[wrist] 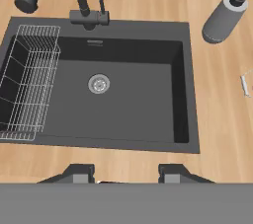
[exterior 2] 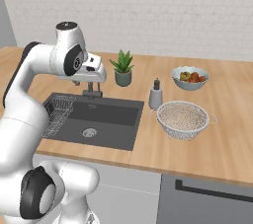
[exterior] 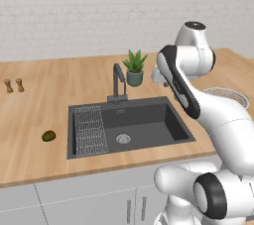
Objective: Put the colander in the sink, put the mango in the colander, and turn on the sink faucet and pour water over the colander.
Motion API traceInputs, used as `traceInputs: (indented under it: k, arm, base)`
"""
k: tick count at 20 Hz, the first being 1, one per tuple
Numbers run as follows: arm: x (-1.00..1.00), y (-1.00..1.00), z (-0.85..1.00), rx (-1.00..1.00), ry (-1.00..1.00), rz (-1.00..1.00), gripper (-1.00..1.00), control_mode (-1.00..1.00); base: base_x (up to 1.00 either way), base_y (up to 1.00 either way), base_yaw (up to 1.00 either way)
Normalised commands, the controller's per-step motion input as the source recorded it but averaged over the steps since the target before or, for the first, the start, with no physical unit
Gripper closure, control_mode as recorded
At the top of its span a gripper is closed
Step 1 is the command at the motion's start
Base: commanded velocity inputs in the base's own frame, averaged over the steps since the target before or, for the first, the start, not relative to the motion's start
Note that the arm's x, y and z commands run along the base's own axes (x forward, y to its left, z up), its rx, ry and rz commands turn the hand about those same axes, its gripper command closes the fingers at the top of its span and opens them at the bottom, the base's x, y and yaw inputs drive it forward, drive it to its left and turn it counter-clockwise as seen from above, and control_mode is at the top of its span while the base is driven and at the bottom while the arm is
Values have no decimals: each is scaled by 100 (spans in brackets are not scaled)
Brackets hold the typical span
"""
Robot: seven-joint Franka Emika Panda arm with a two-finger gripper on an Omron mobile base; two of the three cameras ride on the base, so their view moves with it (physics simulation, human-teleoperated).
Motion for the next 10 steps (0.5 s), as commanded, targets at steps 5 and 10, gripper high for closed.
traceInputs:
  k: [5,10]
  arm:
    - [-16,-4,0,0,0,0,-100,-100]
    - [-25,-85,0,4,1,2,-100,-100]
  base:
    - [0,0,0]
    - [0,0,0]
